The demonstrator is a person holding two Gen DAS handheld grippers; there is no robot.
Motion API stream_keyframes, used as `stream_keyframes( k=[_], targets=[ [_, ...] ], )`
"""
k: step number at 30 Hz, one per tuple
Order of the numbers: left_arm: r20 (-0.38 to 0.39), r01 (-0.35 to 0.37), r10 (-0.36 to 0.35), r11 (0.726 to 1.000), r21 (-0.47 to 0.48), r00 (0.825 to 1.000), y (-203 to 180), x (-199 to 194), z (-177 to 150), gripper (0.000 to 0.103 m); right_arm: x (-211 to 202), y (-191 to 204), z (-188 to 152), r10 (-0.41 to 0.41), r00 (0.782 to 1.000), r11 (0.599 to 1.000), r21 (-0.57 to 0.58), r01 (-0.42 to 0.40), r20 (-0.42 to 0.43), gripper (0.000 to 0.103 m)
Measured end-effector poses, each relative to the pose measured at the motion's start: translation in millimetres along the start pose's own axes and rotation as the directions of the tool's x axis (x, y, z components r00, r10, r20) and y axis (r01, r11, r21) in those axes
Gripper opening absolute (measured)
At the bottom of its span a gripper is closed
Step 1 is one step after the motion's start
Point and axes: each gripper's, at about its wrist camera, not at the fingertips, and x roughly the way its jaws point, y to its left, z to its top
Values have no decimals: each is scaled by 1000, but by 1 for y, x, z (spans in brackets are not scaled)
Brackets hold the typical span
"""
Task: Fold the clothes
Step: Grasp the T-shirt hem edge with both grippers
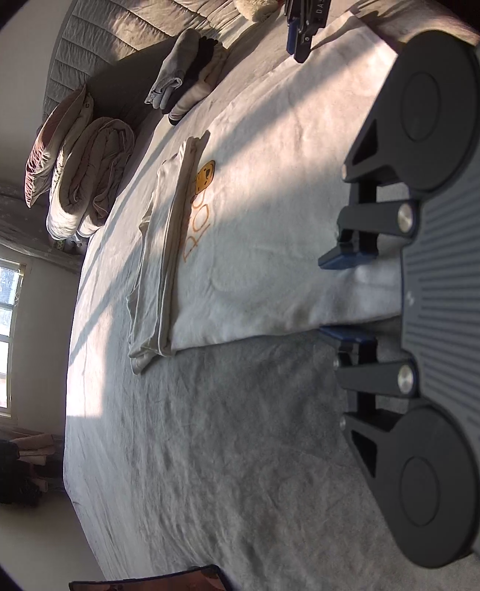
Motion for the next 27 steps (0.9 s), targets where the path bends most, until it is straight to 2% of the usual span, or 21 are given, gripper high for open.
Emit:
stream_keyframes(
  k=[4,7,13,16,19,21,23,25,27],
  targets=[
    [-42,80,-83,994,-76,996,8,-17,-17,34,-25,-10,-21,9,1000,998,61,-8,-12,40],
    [-51,119,-125,988,-101,991,13,-24,-25,34,-32,-22,-30,67,998,984,165,-65,-11,40],
    [-59,209,-222,962,-176,973,24,-34,-40,32,-39,-44,-45,190,982,916,357,-183,16,40],
    [-33,282,-300,924,-257,953,39,-35,-49,31,-43,-55,-53,247,968,863,446,-238,39,40],
    [-23,332,-366,868,-370,930,55,-28,-50,27,-47,-66,-60,301,951,797,530,-289,67,40],
    [-25,359,-407,830,-426,913,61,-22,-50,26,-45,-74,-64,337,937,740,591,-320,85,40],
    [-27,379,-441,799,-467,897,65,-17,-50,23,-42,-75,-63,359,929,715,614,-334,87,40],
    [-32,394,-465,784,-479,885,62,-13,-50,22,-40,-76,-61,380,921,699,626,-345,84,40],
    [-37,404,-477,781,-476,878,59,-10,-50,22,-37,-74,-59,397,915,692,629,-354,78,40]
  ],
)
